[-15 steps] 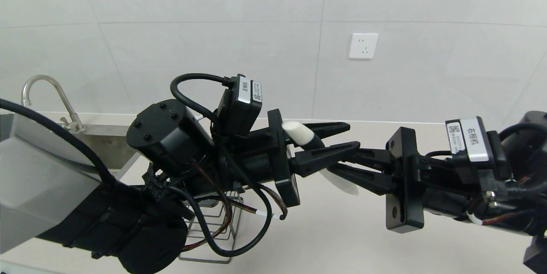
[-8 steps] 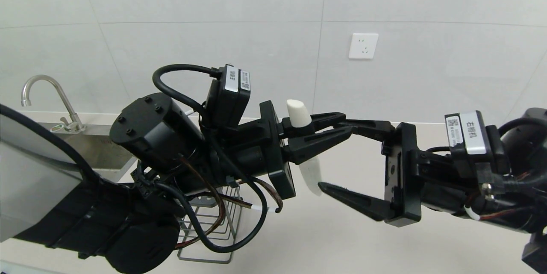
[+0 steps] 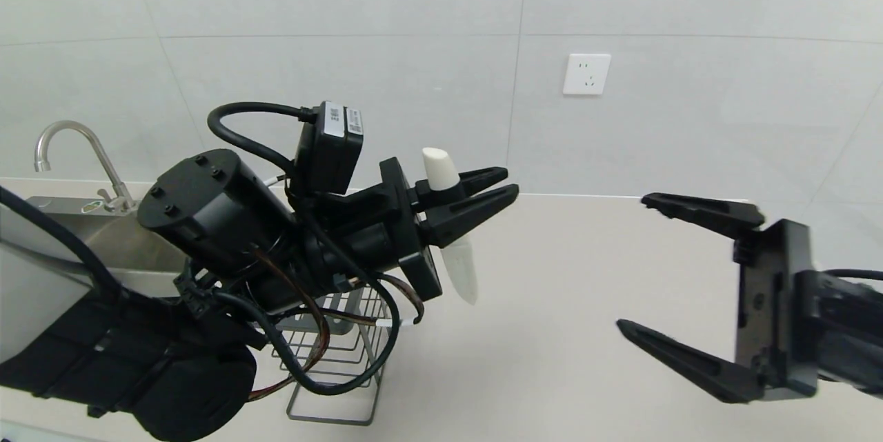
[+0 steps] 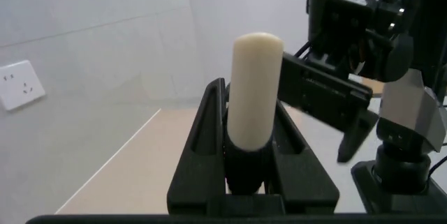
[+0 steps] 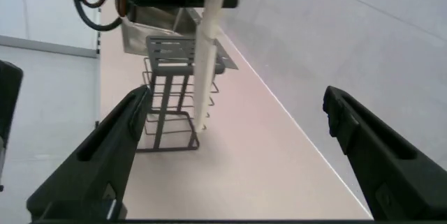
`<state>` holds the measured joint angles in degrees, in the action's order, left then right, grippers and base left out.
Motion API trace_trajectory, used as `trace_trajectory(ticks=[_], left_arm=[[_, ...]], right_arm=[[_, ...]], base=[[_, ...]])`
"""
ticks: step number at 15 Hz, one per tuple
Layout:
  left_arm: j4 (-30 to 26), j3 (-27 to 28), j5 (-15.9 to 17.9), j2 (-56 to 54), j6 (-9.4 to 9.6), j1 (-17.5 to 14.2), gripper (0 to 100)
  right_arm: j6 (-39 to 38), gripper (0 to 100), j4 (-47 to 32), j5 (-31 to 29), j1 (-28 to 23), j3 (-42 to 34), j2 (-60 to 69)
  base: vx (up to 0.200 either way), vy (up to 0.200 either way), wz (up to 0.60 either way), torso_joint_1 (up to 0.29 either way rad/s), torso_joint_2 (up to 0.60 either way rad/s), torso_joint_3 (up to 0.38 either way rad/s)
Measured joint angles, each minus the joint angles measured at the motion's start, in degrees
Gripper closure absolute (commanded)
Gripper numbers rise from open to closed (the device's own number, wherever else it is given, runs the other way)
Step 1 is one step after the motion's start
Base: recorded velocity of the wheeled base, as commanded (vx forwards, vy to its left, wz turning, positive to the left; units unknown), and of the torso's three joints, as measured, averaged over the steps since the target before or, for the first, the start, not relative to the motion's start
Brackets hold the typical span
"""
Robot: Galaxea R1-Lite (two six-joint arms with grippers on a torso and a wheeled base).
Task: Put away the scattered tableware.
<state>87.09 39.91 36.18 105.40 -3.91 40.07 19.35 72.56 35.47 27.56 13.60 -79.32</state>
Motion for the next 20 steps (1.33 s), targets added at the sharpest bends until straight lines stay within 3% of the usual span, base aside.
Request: trace_trajectory(ticks=[1, 5, 8, 10, 14, 18, 20], left_arm=[[0.0, -0.6, -0.9, -0.2, 0.00, -0.5, 100], [-0.2, -2.3, -5.2, -2.0, 0.00, -1.0, 100], [-0.5, -3.1, -6.0, -4.0, 0.04, -1.3, 100], [-0.5, -4.0, -6.1, -5.5, 0.04, -1.5, 100], [-0.5, -7.7, -6.6, -8.6, 0.12, -1.5, 100], [-0.3, -8.5, -6.8, -9.6, 1.18, -2.2, 100], [-1.6, -10.1, -6.8, -11.1, 2.30, -2.5, 100]], right_arm=[[0.1, 100, 0.0, 0.0, -2.7, -2.1, 4.0], [0.1, 100, -2.4, 0.0, -12.9, -10.3, 21.5], [0.1, 100, -11.0, 0.0, -18.4, -12.3, 35.2], [0.0, 100, -21.1, -0.3, -21.3, -12.7, 47.2], [-1.1, 100, -37.6, -6.4, -23.5, -12.2, 64.3], [-2.5, 100, -43.9, -8.6, -24.7, -13.4, 72.0], [-5.1, 100, -58.4, -12.6, -26.1, -13.6, 74.8]], base=[[0.000, 0.000, 0.00, 0.000, 0.00, 0.000], [0.000, 0.000, 0.00, 0.000, 0.00, 0.000], [0.000, 0.000, 0.00, 0.000, 0.00, 0.000], [0.000, 0.000, 0.00, 0.000, 0.00, 0.000], [0.000, 0.000, 0.00, 0.000, 0.00, 0.000], [0.000, 0.000, 0.00, 0.000, 0.00, 0.000], [0.000, 0.000, 0.00, 0.000, 0.00, 0.000]])
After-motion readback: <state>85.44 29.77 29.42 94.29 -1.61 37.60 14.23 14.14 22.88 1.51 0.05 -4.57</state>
